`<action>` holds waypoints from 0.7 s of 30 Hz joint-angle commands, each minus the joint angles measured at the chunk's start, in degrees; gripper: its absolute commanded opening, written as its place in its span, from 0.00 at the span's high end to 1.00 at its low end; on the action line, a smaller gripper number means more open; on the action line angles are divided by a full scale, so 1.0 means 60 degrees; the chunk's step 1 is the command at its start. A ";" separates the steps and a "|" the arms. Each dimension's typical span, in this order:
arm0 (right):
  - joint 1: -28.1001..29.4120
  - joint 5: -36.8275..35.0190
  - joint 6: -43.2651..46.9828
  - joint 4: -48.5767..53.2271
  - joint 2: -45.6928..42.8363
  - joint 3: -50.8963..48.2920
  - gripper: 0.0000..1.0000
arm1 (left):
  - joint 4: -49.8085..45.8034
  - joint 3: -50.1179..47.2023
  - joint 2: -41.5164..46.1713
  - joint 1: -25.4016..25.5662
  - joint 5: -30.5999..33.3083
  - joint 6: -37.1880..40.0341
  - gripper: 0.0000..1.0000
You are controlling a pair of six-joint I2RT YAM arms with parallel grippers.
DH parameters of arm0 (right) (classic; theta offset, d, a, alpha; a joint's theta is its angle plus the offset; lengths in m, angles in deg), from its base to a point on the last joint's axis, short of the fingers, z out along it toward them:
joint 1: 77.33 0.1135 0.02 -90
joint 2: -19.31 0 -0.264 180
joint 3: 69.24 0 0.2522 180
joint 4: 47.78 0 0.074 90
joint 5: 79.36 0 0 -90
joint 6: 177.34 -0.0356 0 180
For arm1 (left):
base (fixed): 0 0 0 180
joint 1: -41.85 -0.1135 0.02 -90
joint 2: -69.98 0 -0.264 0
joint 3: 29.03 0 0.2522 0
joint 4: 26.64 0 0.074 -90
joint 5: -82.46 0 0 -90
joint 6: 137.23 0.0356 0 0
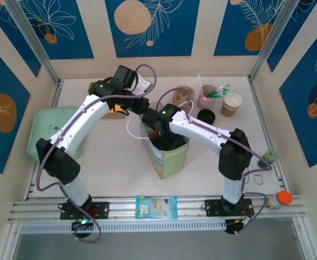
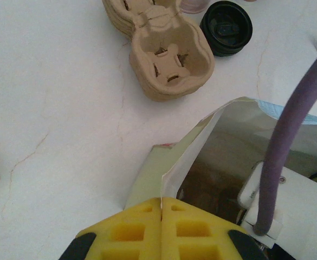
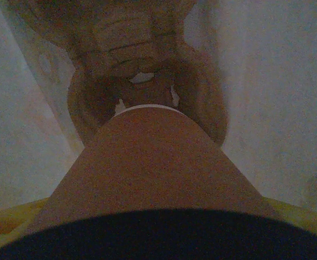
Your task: Pack the takeout coffee
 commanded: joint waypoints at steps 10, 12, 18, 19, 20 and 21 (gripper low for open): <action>-0.0019 -0.0262 -0.0062 0.0148 -0.0227 -0.0141 0.47 | -0.0431 0.0411 0.0058 0.0044 0.0363 0.0253 1.00; -0.0012 -0.0210 -0.0060 0.0072 -0.0227 -0.0204 0.47 | -0.0434 0.0430 0.0058 0.0044 0.0363 0.0253 1.00; 0.0045 -0.0021 0.0063 -0.0203 -0.0227 -0.0343 0.47 | -0.0410 0.0445 0.0058 0.0044 0.0309 0.0242 1.00; 0.0052 -0.0005 0.0099 -0.0277 -0.0227 -0.0383 0.47 | -0.0390 0.0431 0.0058 0.0044 0.0278 0.0235 1.00; 0.0057 0.0010 0.0126 -0.0327 -0.0216 -0.0399 0.47 | -0.0386 0.0430 0.0047 0.0042 0.0263 0.0226 1.00; 0.0074 0.0025 0.0157 -0.0392 -0.0201 -0.0438 0.47 | -0.0390 0.0430 0.0043 0.0044 0.0254 0.0224 1.00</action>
